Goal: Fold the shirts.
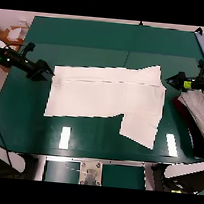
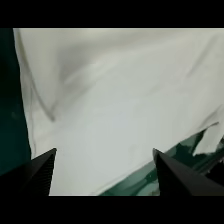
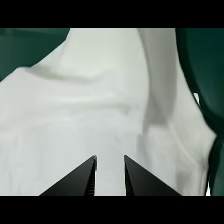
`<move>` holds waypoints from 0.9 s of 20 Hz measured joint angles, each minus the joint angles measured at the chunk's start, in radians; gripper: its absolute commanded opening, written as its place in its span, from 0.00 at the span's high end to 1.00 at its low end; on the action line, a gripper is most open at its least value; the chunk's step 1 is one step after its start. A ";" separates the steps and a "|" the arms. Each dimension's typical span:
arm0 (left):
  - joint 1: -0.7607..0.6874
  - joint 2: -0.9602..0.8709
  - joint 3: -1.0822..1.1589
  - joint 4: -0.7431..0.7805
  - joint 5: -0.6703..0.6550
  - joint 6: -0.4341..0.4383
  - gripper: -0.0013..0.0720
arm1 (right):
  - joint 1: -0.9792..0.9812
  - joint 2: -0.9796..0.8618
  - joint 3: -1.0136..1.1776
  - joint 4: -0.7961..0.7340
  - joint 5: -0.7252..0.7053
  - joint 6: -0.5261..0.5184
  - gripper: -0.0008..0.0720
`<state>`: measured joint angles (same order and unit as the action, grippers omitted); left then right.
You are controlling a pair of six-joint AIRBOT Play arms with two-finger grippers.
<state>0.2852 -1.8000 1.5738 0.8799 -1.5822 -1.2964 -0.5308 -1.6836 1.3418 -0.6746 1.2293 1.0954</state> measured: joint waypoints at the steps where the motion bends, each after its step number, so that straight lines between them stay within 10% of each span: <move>1: 0.003 0.024 -0.031 0.023 -0.052 -0.027 0.02 | -0.015 0.039 -0.036 -0.014 0.018 0.002 0.69; 8: 0.016 0.451 -0.629 0.189 -0.009 -0.059 0.02 | -0.158 0.438 -0.480 -0.129 0.008 0.056 0.68; 18: -0.078 0.852 -1.268 -0.179 0.655 -0.091 0.02 | -0.220 0.772 -0.875 -0.148 -0.136 0.123 0.61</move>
<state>0.2073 -0.9482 0.3058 0.7013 -0.9272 -1.3876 -0.7509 -0.9115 0.4667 -0.8230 1.0935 1.2186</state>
